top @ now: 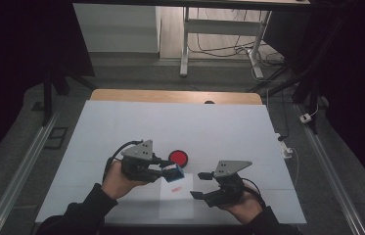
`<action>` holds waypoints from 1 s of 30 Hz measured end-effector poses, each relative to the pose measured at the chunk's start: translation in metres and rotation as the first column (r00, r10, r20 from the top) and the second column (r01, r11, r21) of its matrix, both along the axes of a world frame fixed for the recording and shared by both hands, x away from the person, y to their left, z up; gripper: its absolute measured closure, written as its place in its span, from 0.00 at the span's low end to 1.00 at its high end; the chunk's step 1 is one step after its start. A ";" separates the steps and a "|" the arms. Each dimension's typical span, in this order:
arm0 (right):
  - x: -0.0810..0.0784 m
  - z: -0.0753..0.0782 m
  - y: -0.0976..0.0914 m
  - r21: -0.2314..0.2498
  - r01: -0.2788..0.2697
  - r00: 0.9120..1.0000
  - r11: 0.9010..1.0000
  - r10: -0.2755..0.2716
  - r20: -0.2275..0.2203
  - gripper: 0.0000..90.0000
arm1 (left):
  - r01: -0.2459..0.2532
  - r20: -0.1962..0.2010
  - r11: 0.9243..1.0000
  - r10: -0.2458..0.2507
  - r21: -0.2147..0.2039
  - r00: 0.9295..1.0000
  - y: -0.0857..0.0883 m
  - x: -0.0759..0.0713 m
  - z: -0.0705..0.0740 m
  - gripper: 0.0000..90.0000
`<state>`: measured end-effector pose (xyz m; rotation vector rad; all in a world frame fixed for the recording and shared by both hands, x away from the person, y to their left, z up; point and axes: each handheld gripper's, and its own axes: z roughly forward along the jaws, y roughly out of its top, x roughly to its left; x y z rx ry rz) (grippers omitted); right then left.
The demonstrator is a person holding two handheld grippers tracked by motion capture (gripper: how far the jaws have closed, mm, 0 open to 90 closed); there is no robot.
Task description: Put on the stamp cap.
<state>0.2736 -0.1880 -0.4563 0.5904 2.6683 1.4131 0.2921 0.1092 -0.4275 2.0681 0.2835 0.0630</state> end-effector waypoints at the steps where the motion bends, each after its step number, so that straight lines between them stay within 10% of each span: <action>1: 0.000 0.000 -0.001 -0.003 0.006 1.000 1.000 -0.006 -0.002 0.33 | -0.005 -0.002 1.000 0.005 0.001 1.000 0.000 0.000 0.000 0.78; 30: -0.016 0.001 -0.043 -0.060 0.192 0.981 0.980 -0.192 0.008 0.10 | -0.105 -0.014 0.994 0.106 0.025 0.994 0.006 0.011 0.000 0.78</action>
